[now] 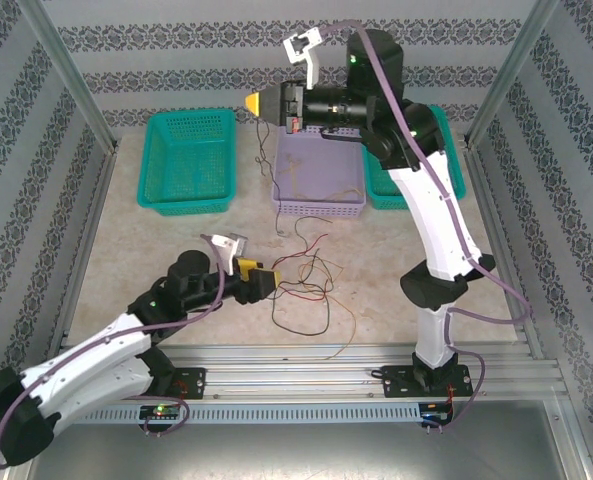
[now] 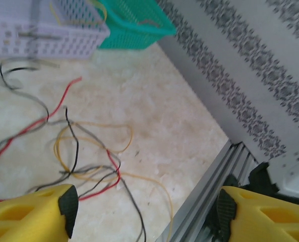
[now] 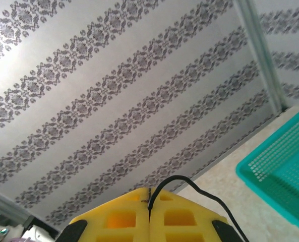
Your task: Untangle the cables
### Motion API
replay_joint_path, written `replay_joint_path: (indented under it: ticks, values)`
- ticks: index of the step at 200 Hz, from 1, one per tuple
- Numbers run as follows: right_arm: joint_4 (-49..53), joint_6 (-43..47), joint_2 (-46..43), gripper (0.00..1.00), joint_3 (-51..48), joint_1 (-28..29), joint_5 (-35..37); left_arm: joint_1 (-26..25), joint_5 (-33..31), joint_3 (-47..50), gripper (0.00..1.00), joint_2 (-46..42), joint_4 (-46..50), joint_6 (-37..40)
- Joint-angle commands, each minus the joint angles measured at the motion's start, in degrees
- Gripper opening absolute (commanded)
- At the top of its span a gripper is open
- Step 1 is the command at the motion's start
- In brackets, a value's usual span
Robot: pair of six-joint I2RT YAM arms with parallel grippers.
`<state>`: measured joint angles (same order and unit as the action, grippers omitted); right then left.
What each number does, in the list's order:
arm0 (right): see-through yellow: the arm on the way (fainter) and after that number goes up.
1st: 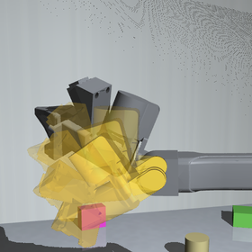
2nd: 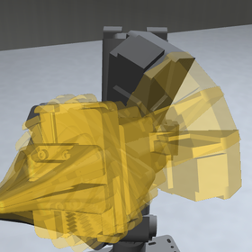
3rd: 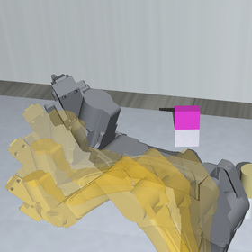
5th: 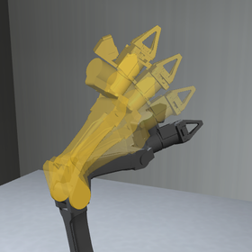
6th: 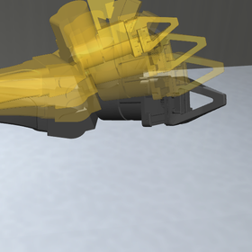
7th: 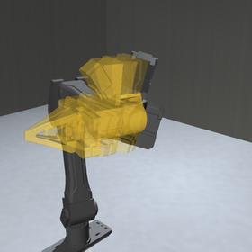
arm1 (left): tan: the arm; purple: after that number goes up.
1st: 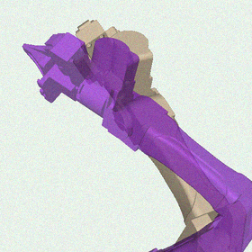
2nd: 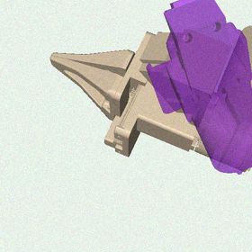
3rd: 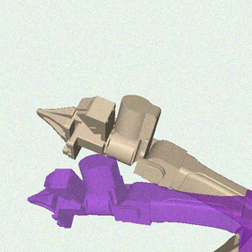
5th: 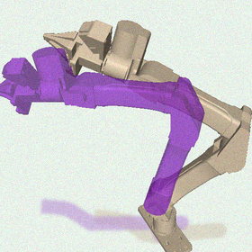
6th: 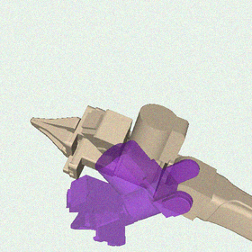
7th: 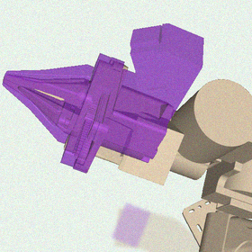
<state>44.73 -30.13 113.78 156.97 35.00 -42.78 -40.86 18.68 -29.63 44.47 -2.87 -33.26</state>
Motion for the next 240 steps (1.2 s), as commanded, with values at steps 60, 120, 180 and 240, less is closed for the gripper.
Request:
replay_joint_path:
  ticks: [60, 120, 180, 240]
  values:
    - [-5.65, -0.69, 0.38, 0.0, -2.16, 5.88, -9.55, 0.48, -18.77, -4.8, 0.92, -1.9, 1.75, 7.0]
    - [-9.62, 1.6, -9.86, 0.0, -19.05, 9.2, -7.64, 0.84, -30.4, -5.71, 0.95, -1.9, -5.06, 12.36]
    - [-14.41, 0.68, -15.53, 0.0, -30.32, 10.85, -7.37, 0.87, -33.01, -3.66, 0.96, -5.44, -6.78, 12.78]
    - [-15.33, 1.4, -17.16, 0.0, -34.19, 13.4, -8.54, 0.95, -25.26, -5.08, 0.8, -0.62, -10.61, 12.51]
